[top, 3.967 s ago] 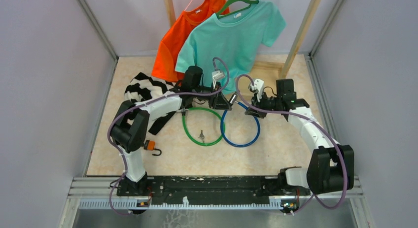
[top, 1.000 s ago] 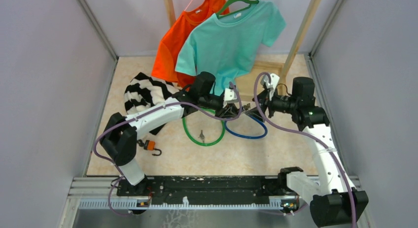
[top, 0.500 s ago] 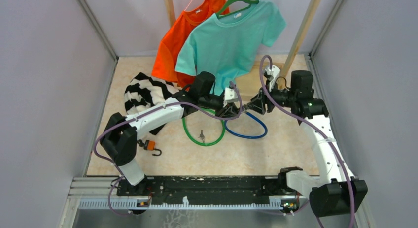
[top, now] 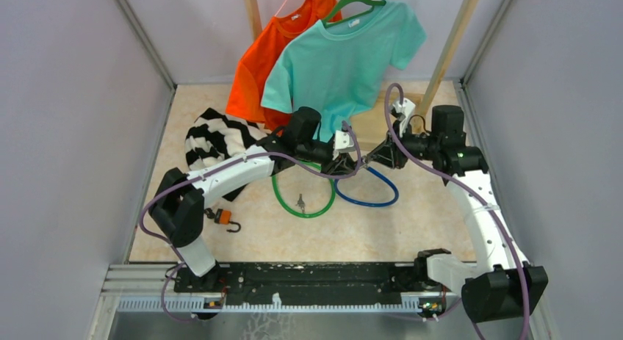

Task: Lock with the key
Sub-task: Lock the lock.

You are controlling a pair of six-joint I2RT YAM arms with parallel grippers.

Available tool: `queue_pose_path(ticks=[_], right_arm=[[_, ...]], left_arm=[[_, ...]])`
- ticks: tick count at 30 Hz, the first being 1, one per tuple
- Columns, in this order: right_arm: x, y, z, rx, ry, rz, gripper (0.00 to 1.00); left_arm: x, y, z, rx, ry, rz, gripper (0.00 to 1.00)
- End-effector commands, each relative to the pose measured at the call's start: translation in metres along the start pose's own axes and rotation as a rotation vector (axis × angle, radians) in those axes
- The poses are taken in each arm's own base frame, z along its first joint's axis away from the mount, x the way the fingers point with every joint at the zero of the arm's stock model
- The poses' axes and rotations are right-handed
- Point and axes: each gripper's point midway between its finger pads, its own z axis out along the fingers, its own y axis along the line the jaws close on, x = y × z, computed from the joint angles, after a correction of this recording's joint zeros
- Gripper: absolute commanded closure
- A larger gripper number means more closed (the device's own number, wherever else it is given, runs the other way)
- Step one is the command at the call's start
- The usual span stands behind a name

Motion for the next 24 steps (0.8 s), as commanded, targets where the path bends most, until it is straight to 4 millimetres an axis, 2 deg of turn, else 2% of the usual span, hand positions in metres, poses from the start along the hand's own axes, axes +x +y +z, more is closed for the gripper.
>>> queue_pose_path(ticks=[1,11,18,24], right_arm=[[-0.019,0.004,-0.001,-0.021,-0.036,-0.075,0.84],[-0.009,-0.002,0.002,-0.048,0.015,-0.193,0.91],[-0.004,-0.009,0.004,-0.092,0.027,-0.460,0.96],[-0.007,-0.012,0.007,-0.134,0.019,-0.607,1.00]], left_arm=[[-0.003,-0.002,-0.001,0.003,-0.009,-0.001,1.00],[-0.005,-0.007,-0.003,0.029,-0.015,0.016,1.00],[-0.005,-0.020,-0.005,0.097,-0.021,0.054,1.00],[-0.005,-0.026,-0.006,0.128,-0.029,0.077,1.00]])
